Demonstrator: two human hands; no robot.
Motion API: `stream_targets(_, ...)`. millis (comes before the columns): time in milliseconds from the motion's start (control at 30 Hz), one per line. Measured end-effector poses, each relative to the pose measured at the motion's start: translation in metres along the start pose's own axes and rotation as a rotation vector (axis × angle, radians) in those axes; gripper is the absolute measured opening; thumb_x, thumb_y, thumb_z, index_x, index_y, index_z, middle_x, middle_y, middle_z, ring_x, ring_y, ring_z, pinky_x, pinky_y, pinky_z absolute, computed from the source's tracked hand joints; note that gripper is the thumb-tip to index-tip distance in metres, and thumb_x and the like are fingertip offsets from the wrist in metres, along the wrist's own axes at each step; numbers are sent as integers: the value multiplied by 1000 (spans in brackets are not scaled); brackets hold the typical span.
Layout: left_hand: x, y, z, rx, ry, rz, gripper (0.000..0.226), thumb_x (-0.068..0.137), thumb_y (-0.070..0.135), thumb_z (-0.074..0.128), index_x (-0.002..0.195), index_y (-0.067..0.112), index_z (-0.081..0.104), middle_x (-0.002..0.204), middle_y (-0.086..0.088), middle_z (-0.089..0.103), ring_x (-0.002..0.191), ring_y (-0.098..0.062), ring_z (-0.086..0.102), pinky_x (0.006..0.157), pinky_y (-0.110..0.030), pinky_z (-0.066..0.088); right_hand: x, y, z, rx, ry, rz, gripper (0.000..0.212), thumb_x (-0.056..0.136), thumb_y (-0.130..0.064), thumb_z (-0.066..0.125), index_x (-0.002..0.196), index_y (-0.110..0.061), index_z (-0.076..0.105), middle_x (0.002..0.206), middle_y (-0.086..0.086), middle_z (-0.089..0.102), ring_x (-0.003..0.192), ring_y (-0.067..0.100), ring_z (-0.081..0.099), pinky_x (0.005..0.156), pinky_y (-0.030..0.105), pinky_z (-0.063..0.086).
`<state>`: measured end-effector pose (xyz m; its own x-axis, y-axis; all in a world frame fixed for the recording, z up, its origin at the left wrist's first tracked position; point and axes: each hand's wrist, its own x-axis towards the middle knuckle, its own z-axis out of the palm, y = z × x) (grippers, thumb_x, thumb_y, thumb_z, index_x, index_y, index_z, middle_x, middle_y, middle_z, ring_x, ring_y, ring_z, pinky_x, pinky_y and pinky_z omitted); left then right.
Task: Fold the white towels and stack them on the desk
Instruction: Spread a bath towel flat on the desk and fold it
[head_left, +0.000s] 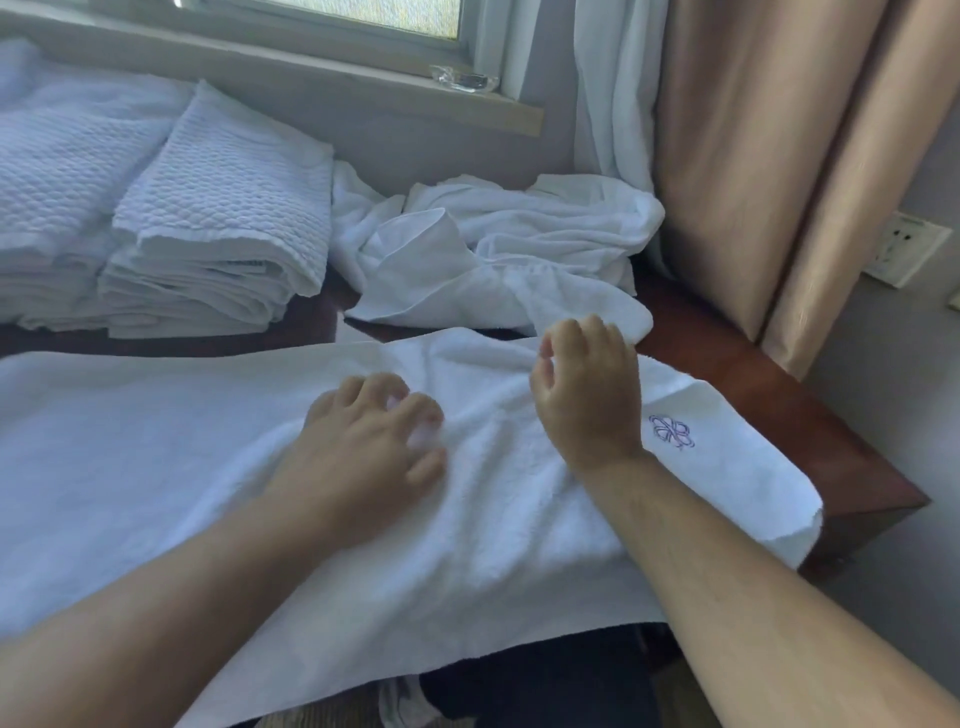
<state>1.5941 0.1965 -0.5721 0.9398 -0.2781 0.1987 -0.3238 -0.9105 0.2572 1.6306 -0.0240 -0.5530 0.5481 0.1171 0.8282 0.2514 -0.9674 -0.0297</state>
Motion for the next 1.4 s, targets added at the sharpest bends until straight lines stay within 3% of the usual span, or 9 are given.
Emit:
stream_targets(67,2,-4,4,48,-107,-63,67,82,68,19,145,47,28,159,0,23,147,-22,16,120,-44,11,-5,-4,-3,114,-169,-90,13,82,-9,70,76,-8,59,66,6,55,65,29,54,57,39,48)
stream_targets(200,5,-7,6,63,-217,-102,85,74,75,3,154,47,-1,169,1,-8,155,-21,-11,123,-52,-7,-17,7,3,-87,-625,378,43,93,-48,49,110,-12,67,115,12,64,114,33,53,97,42,41)
stream_targets(267,4,-8,5,54,-224,-102,85,74,75,2,154,47,-3,169,1,-9,154,-20,-12,122,-53,-8,-13,27,3,-249,-799,598,75,96,-59,34,146,-4,44,152,23,40,141,42,31,116,50,26)
stream_targets(367,5,-6,5,81,-237,-107,77,82,72,10,154,47,-3,169,0,-10,155,-23,-12,122,-55,-8,1,56,5,-278,-900,885,85,99,-59,23,159,-1,10,167,22,4,153,45,-1,124,54,5)
stream_targets(633,12,-8,3,101,-284,44,69,92,63,17,156,48,-4,168,5,-12,154,-18,-13,123,-53,-5,14,50,30,-215,-897,703,77,96,-57,24,150,-4,39,159,18,29,147,40,21,117,55,21)
stream_targets(833,24,-7,-6,43,-220,16,61,88,65,14,145,52,31,158,5,28,142,-22,24,117,-45,19,15,44,26,-98,-573,698,70,90,-65,34,113,-9,67,120,10,62,115,31,51,93,46,43)
stream_targets(1000,71,1,-19,31,-94,-124,34,95,47,37,84,26,61,101,3,52,96,-23,47,78,-37,38,41,51,40,108,-564,953,58,92,-67,34,77,-16,59,77,-1,58,68,16,53,54,31,33)
stream_targets(1233,92,-8,15,-76,196,-8,46,93,43,54,135,26,54,138,-3,51,125,-29,42,105,-40,30,33,84,45,264,-214,935,39,97,-28,48,63,-8,47,64,1,51,58,13,48,51,29,34)
stream_targets(1400,99,-8,18,-36,213,12,47,93,42,54,137,27,50,133,-3,59,127,-27,48,104,-39,27,24,94,38,518,143,1006,34,93,-29,51,63,-13,55,53,-12,54,53,-1,51,49,15,36)
